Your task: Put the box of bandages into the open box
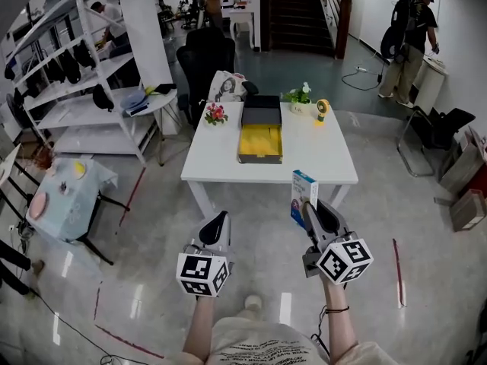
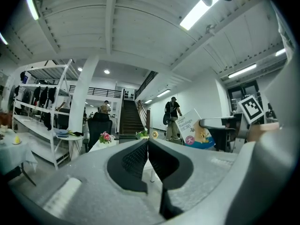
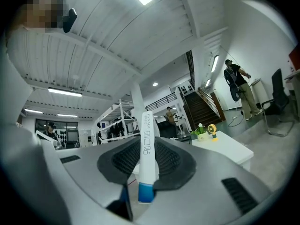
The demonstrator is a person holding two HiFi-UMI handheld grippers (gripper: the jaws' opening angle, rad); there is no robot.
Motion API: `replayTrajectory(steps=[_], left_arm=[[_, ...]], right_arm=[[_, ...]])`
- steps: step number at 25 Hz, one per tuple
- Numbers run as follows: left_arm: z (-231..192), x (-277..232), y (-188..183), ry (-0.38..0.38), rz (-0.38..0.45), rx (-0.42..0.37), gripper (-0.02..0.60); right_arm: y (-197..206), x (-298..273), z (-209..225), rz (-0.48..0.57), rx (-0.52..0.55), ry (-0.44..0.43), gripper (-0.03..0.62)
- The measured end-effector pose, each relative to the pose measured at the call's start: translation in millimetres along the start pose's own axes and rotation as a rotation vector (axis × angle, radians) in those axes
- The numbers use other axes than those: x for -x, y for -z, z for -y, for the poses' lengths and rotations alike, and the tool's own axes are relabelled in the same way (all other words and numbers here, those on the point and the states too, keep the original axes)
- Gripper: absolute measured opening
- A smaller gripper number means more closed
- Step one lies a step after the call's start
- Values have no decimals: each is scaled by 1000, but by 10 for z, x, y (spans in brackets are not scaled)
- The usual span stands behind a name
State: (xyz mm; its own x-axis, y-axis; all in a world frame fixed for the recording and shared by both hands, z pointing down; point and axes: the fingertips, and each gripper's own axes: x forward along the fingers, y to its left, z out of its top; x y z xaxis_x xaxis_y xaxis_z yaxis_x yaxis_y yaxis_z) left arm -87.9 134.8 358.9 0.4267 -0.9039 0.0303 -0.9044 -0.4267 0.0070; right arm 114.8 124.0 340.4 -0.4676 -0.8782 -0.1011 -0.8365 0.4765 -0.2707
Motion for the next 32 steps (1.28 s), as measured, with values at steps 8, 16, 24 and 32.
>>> replayTrajectory(steps=[8,16,24,32], left_arm=[[-433,-488,50,28,-12,17,21],[-651,-684,128,31,-30,17,21],[-850,-1041,259,29,-55,31,21],[-1014,-1741,323,62,-73,41,21]], right_arm=[[93,-602,131,-14,-18,23,92],[199,-939,205,-11,-58,15,92],[315,-1201,425,-21,-78,31,92],[303,-1667,977,-5,-127,78,92]])
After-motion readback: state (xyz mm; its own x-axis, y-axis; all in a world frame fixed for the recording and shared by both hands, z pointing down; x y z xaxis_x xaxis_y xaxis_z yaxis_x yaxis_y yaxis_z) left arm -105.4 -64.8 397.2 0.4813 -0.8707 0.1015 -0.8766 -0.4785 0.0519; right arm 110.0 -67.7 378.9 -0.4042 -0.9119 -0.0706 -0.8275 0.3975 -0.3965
